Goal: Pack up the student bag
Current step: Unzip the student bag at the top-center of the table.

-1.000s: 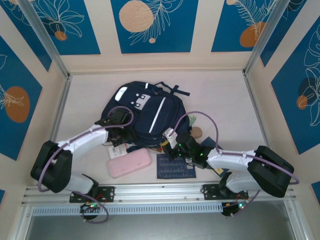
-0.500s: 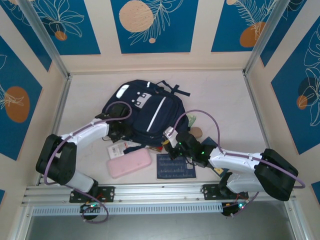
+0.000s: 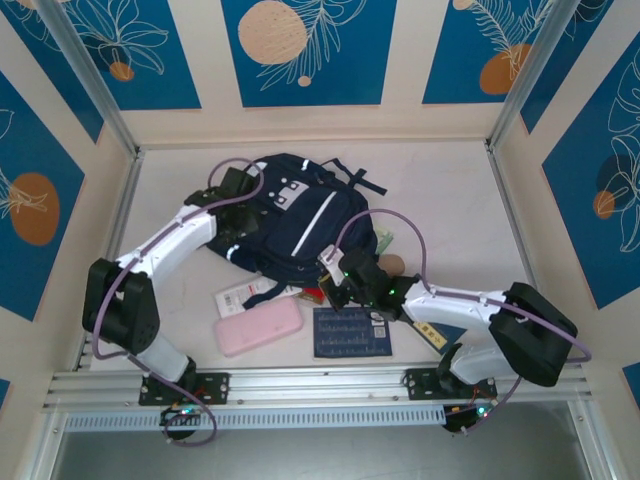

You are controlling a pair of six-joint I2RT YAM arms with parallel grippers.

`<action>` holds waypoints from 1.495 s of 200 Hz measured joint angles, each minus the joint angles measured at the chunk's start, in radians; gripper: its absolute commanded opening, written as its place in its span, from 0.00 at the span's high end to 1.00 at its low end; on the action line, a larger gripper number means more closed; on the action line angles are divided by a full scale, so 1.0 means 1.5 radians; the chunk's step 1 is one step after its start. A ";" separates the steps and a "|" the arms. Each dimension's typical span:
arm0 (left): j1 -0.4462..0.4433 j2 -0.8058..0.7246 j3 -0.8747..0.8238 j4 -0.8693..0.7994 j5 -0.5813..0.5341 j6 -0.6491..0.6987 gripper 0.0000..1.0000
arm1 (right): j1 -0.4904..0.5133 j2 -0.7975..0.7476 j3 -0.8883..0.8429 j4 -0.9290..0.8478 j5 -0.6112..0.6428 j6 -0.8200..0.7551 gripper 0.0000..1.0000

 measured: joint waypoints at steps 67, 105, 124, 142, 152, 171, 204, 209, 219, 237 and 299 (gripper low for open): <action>0.001 -0.102 -0.101 0.027 0.143 -0.061 0.26 | 0.013 0.120 0.075 0.063 -0.051 0.115 1.00; 0.001 -0.164 -0.240 0.082 0.240 -0.193 0.26 | 0.017 0.125 0.077 0.101 -0.055 0.140 1.00; 0.001 -0.143 -0.230 0.101 0.264 -0.212 0.26 | 0.017 0.126 0.077 0.108 -0.055 0.147 1.00; 0.001 -0.131 -0.227 0.135 0.286 -0.236 0.28 | 0.017 0.126 0.077 0.113 -0.055 0.154 1.00; 0.001 -0.128 -0.228 0.151 0.296 -0.251 0.28 | 0.017 0.126 0.077 0.116 -0.055 0.158 1.00; -0.001 -0.126 -0.228 0.173 0.301 -0.271 0.29 | 0.017 0.127 0.076 0.125 -0.055 0.168 1.00; -0.001 -0.116 -0.227 0.191 0.300 -0.286 0.35 | 0.017 0.132 0.076 0.138 -0.057 0.172 1.00; -0.001 -0.112 -0.227 0.194 0.300 -0.287 0.36 | 0.017 0.133 0.076 0.139 -0.057 0.173 1.00; -0.001 -0.101 -0.224 0.197 0.300 -0.289 0.37 | 0.017 0.133 0.076 0.140 -0.057 0.174 1.00; -0.001 -0.082 -0.222 0.210 0.300 -0.301 0.44 | 0.017 0.133 0.076 0.140 -0.057 0.174 1.00; -0.001 -0.069 -0.222 0.216 0.300 -0.320 0.70 | 0.017 0.137 0.076 0.142 -0.057 0.177 1.00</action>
